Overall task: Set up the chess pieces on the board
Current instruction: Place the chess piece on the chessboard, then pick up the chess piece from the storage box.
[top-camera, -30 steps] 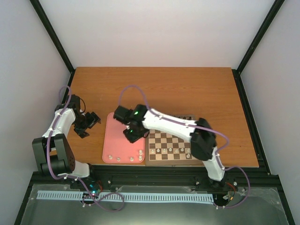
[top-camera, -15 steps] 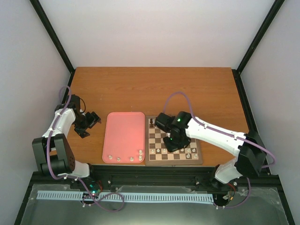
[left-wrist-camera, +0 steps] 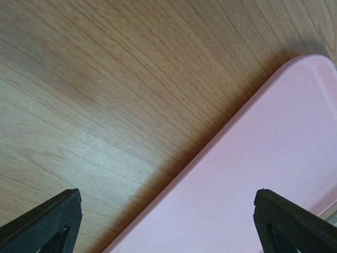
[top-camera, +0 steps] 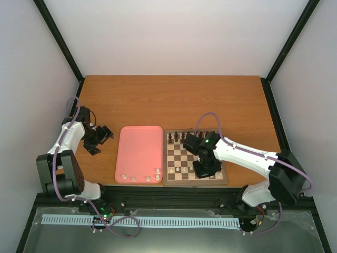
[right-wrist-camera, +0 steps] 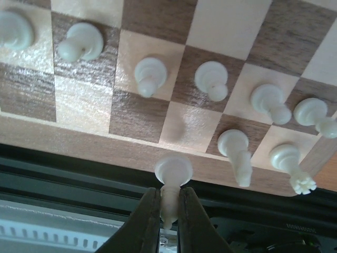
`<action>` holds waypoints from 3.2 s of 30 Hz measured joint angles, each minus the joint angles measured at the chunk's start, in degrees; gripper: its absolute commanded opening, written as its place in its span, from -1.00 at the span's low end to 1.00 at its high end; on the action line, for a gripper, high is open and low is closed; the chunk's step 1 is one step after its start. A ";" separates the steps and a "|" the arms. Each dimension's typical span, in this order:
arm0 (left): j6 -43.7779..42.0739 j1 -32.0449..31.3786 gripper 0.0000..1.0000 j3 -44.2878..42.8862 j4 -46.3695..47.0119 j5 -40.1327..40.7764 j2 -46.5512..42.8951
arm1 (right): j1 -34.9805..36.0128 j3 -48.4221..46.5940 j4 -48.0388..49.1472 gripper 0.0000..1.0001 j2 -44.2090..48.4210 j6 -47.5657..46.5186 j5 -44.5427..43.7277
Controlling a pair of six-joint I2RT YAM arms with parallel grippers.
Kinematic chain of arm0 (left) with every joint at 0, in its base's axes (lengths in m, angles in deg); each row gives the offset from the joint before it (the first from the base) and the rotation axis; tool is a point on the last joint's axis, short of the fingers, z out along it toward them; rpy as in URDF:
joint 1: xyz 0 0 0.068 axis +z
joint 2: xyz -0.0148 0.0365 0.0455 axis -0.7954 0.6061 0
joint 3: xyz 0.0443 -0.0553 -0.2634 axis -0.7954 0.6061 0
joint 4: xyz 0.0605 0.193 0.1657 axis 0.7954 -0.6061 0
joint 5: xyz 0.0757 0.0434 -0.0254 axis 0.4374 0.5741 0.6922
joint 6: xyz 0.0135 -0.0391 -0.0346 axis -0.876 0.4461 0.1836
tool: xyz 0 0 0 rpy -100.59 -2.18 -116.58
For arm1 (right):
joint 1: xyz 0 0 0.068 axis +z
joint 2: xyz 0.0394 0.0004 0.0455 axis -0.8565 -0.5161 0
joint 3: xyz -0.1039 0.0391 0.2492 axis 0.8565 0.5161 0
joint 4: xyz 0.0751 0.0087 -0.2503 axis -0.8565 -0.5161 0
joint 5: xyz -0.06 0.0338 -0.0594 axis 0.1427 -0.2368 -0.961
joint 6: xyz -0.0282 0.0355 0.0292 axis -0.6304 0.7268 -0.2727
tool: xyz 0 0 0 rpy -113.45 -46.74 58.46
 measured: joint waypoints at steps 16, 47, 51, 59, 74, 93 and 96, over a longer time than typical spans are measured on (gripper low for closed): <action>0.00 0.00 0.99 0.00 0.00 0.42 0.00 | -3.17 1.84 3.04 -0.93 -0.13 -1.20 0.66; 0.00 0.00 0.99 0.00 -0.02 0.63 0.09 | -4.63 3.06 4.74 -0.71 -2.16 -2.71 -0.46; 0.00 0.00 0.99 0.00 0.00 0.63 0.09 | -4.63 3.06 4.92 -0.64 -2.58 -2.99 -0.07; 0.00 0.00 0.99 0.00 0.00 0.66 0.09 | -4.66 2.43 4.17 -0.44 -1.60 -3.32 0.44; 0.00 0.00 0.99 0.00 0.00 0.63 0.33 | -3.61 -18.05 0.57 -0.03 -4.33 -4.68 -0.11; 0.00 -0.04 0.99 0.00 -0.02 0.59 0.33 | 9.35 -42.34 5.44 -0.02 -36.59 -12.22 3.43; 0.00 -0.04 0.99 0.00 -0.02 0.57 0.33 | 9.40 -42.34 5.55 -0.03 -37.94 -12.59 3.80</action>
